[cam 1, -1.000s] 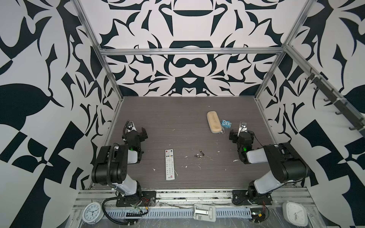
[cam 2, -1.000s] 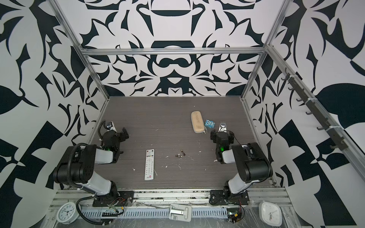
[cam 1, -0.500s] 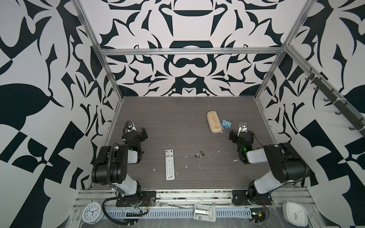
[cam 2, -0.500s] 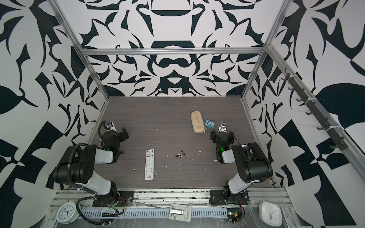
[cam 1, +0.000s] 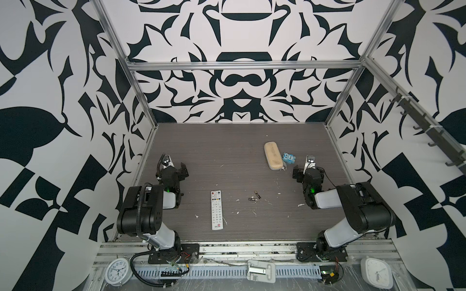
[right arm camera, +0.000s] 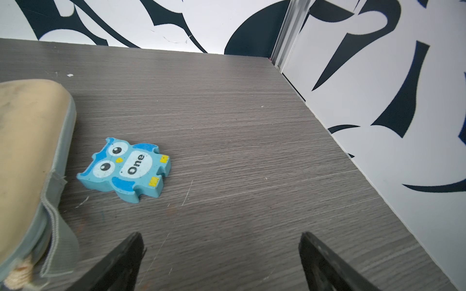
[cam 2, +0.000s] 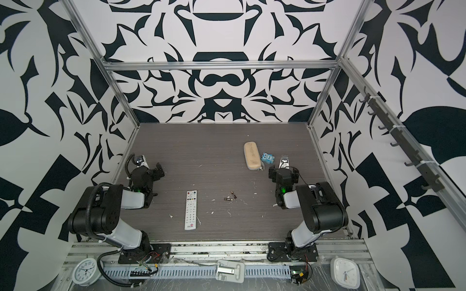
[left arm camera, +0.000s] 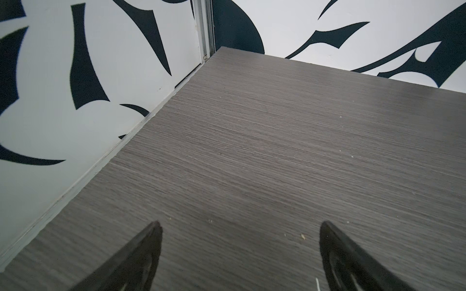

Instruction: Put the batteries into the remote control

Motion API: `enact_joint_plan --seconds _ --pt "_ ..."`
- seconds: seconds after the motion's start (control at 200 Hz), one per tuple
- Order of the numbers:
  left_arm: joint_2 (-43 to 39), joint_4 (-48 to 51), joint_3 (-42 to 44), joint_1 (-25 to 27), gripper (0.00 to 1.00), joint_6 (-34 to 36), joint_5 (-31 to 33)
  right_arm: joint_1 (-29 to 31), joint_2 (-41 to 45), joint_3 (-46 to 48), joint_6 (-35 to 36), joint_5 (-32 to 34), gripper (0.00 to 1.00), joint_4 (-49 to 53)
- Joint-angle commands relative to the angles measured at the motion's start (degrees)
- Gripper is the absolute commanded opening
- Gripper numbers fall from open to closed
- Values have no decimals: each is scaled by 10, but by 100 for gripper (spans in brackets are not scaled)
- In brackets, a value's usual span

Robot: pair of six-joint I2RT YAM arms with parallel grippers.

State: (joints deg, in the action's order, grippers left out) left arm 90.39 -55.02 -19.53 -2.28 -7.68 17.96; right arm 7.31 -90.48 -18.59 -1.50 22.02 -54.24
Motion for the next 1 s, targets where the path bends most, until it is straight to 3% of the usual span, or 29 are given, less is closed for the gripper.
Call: enact_joint_plan --seconds 0.0,0.995 --pt "-8 -11 -5 -2 99 -4 2 -2 8 -6 0 0 100 -16" --pt "-9 -7 -7 -1 99 -4 1 -2 11 -6 -3 -2 100 -10"
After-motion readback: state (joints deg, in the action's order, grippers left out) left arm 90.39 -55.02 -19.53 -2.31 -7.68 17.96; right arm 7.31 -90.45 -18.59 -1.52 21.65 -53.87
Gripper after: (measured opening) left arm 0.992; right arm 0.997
